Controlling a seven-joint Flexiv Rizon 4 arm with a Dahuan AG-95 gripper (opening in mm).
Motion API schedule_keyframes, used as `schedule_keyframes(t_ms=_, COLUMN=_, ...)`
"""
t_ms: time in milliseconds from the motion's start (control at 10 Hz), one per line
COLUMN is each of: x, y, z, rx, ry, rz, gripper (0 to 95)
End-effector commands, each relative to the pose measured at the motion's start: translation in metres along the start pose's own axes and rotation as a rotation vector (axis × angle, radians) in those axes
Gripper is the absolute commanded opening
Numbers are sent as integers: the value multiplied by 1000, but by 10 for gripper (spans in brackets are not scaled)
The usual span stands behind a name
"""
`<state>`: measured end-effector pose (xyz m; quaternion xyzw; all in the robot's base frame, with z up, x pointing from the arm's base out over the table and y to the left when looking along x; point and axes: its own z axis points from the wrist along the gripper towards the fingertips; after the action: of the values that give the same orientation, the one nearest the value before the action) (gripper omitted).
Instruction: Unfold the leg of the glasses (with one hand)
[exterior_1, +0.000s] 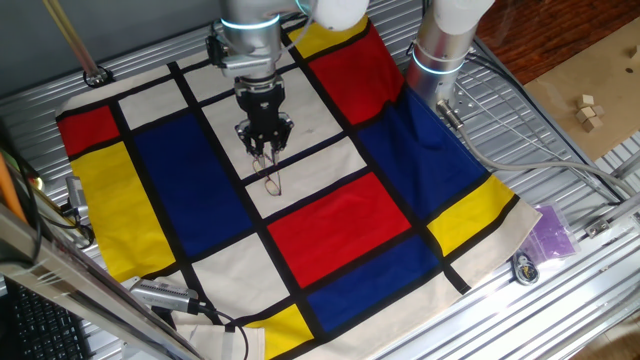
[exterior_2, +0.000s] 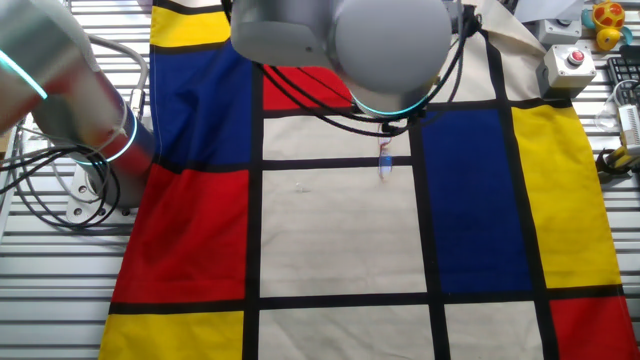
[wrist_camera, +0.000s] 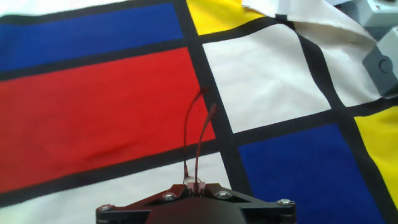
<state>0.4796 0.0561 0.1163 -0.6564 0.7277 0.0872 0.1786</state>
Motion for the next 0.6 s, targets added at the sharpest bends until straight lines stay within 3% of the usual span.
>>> schedule_keyframes(t_ms=100, x=0, y=0, z=-1, rx=-8, ry=27, rz=-8, gripper=190)
schedule_keyframes(t_ms=200, x=-1, y=1, z=-3, rx=-17, ry=48, rz=-9, gripper=190)
schedule_keyframes(t_ms=400, x=-10, y=4, z=-15, rx=-74, ry=148, rz=61, gripper=190)
schedule_keyframes(t_ms=500, x=-15, y=6, z=-18, rx=-95, ry=185, rz=112, gripper=0)
schedule_keyframes(t_ms=600, x=-23, y=8, z=-23, rx=-130, ry=249, rz=176, gripper=0)
